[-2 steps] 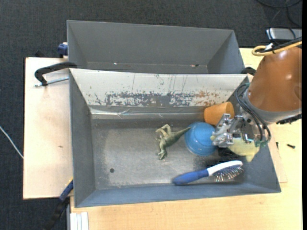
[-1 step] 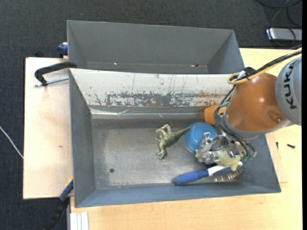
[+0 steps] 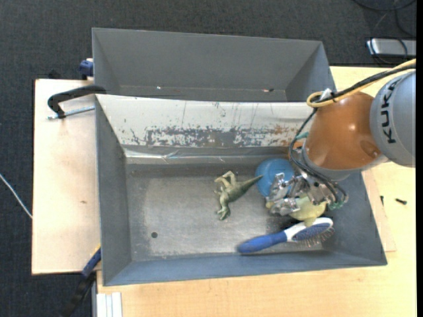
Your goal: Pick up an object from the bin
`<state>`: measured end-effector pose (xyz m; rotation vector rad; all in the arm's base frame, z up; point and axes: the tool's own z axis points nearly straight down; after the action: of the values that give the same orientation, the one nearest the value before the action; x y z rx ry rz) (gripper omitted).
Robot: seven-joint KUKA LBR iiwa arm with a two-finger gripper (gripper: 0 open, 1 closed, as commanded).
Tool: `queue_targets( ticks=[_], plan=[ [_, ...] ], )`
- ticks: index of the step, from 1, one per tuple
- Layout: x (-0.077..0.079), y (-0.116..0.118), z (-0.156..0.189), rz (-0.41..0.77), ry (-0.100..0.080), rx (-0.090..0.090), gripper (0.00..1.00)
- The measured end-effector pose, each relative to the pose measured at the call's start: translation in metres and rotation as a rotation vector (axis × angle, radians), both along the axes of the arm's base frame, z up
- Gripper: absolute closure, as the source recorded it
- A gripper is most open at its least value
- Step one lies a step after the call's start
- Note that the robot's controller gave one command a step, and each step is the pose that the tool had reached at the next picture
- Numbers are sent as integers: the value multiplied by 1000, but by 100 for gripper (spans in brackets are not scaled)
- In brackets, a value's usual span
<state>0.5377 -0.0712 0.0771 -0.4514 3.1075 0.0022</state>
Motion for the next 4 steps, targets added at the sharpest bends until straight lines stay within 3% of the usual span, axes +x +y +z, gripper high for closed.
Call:
queue_targets(
  ticks=[1, 2, 3, 4],
  plan=[
    [-5, 0, -2, 2, 18, 1, 0],
    [-18, 38, -3, 158, -12, -5, 0],
    [29, 65, 1, -62, -8, 2, 0],
    [32, 81, 74, -213, -11, 2, 0]
  ],
)
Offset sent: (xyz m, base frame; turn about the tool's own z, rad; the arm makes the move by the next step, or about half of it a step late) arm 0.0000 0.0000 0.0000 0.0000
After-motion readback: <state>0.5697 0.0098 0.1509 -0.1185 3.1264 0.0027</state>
